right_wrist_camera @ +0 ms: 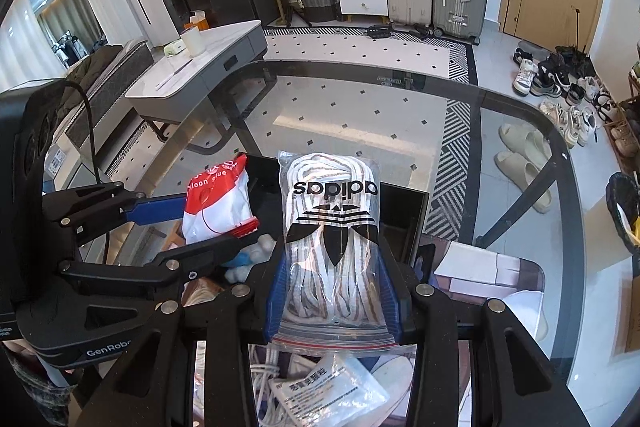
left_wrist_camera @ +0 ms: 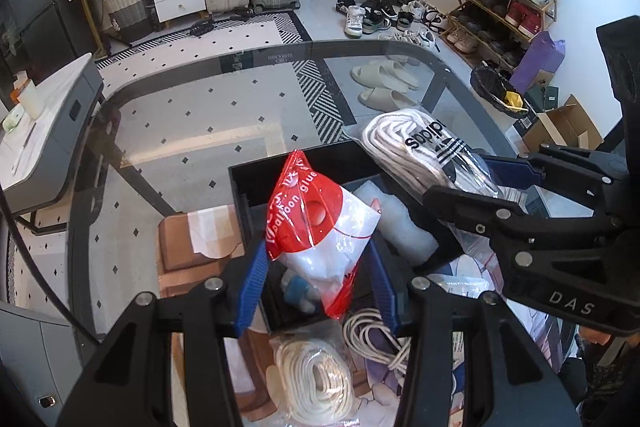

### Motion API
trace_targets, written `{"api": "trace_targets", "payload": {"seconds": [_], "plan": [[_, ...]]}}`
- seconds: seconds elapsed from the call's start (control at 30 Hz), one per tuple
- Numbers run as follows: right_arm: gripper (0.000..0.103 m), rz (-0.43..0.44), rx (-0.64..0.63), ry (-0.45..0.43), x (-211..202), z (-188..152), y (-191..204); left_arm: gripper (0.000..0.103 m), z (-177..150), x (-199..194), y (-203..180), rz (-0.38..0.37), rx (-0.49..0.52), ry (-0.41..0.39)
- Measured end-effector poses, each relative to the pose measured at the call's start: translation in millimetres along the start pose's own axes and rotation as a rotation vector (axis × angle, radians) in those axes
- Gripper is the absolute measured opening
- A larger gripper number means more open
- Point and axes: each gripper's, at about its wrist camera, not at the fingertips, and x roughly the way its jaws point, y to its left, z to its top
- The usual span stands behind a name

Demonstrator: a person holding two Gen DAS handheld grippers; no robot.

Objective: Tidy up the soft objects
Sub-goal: 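Carry the red-and-white bag and Adidas rope bag with both tools into the black box, then open both tools to drop the bags into the black box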

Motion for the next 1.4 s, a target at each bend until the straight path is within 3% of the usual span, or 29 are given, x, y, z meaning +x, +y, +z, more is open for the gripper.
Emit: {"api": "trace_targets", "payload": {"seconds": [0.47,0.87,1.3,1.4], "plan": [[0.04,0.016,0.01,0.042,32.4,5.1,-11.1,0.047,5.8,37.8,3.0,-0.018,-0.007,0.05],[0.04,0.016,-0.003,0.054,35.6,2.1,-11.1,0.048,4.7,43.8,0.2,-0.022,0.011,0.059],[0.049,0.024,0.009,0.037,23.8,-4.0,-17.1,0.062,5.2,38.7,1.9,-0.037,0.01,0.043],[0.051,0.03,0.013,0.025,17.0,-3.7,-18.1,0.073,5.3,33.3,3.1,-0.019,0.005,0.027]]}}
